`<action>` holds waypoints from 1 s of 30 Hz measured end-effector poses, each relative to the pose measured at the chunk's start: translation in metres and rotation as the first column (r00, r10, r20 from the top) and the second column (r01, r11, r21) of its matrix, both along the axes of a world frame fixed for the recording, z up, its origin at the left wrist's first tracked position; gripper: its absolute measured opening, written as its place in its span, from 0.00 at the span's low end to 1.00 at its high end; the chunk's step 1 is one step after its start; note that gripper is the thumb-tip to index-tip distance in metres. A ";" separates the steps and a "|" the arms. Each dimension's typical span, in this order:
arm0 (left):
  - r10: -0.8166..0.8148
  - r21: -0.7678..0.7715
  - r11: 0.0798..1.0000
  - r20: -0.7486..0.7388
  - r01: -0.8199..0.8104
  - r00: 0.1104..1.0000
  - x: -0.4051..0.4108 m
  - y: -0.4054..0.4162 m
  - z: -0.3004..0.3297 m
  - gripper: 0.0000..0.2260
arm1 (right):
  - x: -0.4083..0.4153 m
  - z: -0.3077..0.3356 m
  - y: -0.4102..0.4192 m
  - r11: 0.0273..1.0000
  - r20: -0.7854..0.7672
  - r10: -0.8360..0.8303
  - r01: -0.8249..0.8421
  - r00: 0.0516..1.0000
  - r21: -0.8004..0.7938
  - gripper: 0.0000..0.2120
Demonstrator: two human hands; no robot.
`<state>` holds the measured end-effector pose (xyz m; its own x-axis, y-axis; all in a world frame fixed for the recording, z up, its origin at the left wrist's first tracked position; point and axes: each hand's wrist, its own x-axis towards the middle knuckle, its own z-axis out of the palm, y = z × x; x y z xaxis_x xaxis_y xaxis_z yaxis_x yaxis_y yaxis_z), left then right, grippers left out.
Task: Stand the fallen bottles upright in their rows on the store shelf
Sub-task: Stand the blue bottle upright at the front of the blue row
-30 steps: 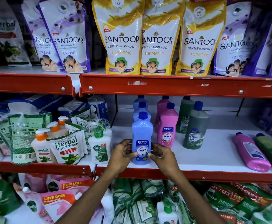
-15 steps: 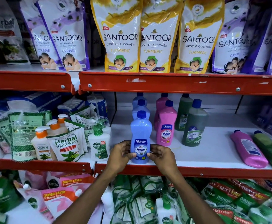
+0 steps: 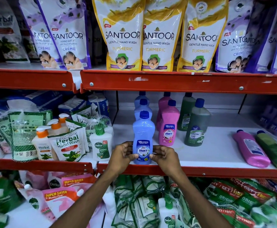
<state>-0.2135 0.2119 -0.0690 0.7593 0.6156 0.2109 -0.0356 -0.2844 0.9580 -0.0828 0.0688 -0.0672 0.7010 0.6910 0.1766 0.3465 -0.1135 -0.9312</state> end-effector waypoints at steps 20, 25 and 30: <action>0.030 0.899 0.307 0.320 -0.313 0.947 0.011 -0.077 0.028 0.21 | 0.024 0.007 -0.072 0.819 0.835 -0.290 0.573 0.468 -0.037 0.32; 0.058 0.947 0.318 0.015 -0.032 0.998 0.076 -0.121 0.034 0.28 | 0.068 0.014 -0.130 0.637 0.874 -0.288 0.760 0.391 -0.129 0.36; 0.051 0.933 0.339 -0.144 0.118 0.988 0.145 -0.157 0.022 0.29 | 0.127 0.015 -0.192 0.554 0.870 -0.286 0.810 0.401 -0.191 0.35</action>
